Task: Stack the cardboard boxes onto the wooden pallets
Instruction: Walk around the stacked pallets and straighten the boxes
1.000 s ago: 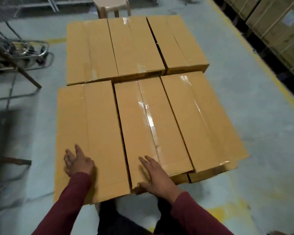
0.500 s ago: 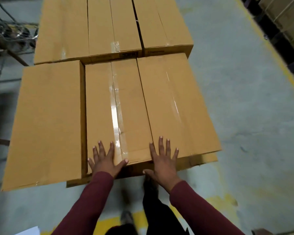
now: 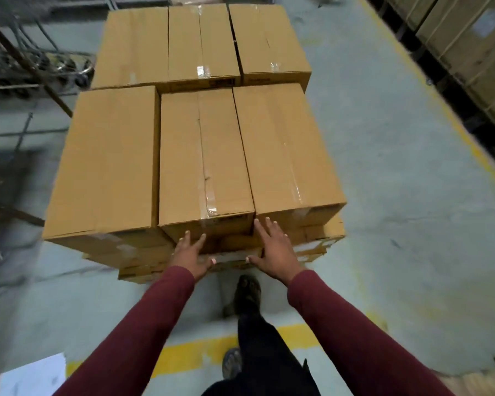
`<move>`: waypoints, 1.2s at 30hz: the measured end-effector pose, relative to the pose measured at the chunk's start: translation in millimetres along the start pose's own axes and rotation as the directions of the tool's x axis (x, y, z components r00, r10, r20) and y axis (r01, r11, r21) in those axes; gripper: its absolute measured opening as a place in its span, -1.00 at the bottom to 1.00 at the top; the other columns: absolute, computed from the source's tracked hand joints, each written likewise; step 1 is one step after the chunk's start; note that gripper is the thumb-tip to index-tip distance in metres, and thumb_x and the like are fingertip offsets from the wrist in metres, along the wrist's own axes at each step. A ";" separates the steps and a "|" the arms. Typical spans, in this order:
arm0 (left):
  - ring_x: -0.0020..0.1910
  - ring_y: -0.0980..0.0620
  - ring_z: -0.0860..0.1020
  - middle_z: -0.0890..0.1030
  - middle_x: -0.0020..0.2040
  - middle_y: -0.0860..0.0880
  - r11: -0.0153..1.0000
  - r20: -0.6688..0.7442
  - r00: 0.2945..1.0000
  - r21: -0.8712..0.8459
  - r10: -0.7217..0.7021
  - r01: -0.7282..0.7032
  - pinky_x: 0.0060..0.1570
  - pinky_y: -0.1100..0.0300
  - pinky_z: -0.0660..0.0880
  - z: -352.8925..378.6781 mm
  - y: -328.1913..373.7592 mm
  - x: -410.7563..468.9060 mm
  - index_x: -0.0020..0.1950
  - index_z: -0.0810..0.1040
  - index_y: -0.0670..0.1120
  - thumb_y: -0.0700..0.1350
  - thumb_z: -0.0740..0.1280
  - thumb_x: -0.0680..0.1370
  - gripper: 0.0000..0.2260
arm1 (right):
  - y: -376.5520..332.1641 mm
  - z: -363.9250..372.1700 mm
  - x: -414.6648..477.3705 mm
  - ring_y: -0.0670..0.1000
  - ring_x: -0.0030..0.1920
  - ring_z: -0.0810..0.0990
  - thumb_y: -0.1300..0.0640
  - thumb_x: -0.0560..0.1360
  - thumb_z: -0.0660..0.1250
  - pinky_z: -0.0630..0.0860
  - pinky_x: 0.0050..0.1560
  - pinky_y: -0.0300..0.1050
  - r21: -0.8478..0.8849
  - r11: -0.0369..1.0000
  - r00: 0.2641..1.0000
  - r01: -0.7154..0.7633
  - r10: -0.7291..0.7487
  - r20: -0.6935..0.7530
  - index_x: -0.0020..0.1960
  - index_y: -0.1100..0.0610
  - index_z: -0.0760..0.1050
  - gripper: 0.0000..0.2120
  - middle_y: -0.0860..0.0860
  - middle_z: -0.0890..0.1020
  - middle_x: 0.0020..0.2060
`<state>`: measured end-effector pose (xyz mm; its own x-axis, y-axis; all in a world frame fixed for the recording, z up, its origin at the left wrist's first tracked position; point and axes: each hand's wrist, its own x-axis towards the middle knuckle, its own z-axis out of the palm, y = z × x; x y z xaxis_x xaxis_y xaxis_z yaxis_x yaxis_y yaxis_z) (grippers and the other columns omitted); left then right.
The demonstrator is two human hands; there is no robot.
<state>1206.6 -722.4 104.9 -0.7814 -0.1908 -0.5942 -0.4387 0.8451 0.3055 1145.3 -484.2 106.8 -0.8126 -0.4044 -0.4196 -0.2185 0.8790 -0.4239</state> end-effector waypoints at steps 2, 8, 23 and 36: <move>0.64 -0.17 -0.03 -0.10 0.67 -0.12 0.999 -0.011 1.000 -0.021 0.024 -0.024 0.58 -0.05 0.06 24.3 -3.5 -17.3 0.66 0.09 0.08 0.11 0.37 0.60 -0.29 | 11.7 20.0 -28.3 0.14 0.64 -0.08 -0.23 0.53 0.39 0.04 0.61 0.15 0.046 0.999 0.999 -0.004 0.006 -0.036 0.67 -0.06 -0.13 -0.06 0.07 -0.06 0.66; 0.64 -0.11 0.05 0.01 0.67 -0.06 0.989 -0.033 0.995 -0.111 0.097 -0.100 0.57 0.04 0.12 128.6 -0.4 -14.5 0.65 0.13 0.08 0.10 0.32 0.62 -0.35 | 73.3 101.2 -77.4 0.06 0.64 0.00 -0.19 0.53 0.40 0.05 0.60 -0.01 0.254 0.967 0.993 -0.031 0.059 -0.104 0.64 -0.08 0.07 -0.18 0.01 0.10 0.64; 0.49 -0.19 0.36 0.38 0.52 -0.22 0.919 -0.194 0.979 -0.369 0.070 -0.139 0.43 0.17 0.20 439.9 35.5 191.7 0.59 0.23 -0.20 0.00 0.32 0.63 -0.40 | 363.4 334.9 75.8 0.04 0.44 0.42 0.01 0.42 0.59 0.49 0.35 0.16 0.518 0.848 0.817 -0.112 0.375 -0.437 0.62 0.01 0.18 -0.09 0.01 0.38 0.50; -0.04 0.01 0.61 0.71 0.02 -0.08 0.829 -0.493 0.836 -0.552 -0.241 -0.086 -0.05 0.32 0.46 445.2 52.4 288.3 0.06 0.72 -0.16 -0.07 0.35 0.64 -0.79 | 459.2 316.1 173.6 -0.06 -0.04 0.70 0.04 0.29 0.66 0.66 0.05 0.01 0.669 0.733 0.707 0.122 0.409 -0.577 0.19 0.07 0.53 -0.46 -0.08 0.70 -0.02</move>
<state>1156.0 -510.8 -381.7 -0.7664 -0.6093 -0.2035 -0.5412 0.4418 0.7155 1074.6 -230.7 -414.4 -0.9756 0.2193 -0.0074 0.1025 0.4256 -0.8991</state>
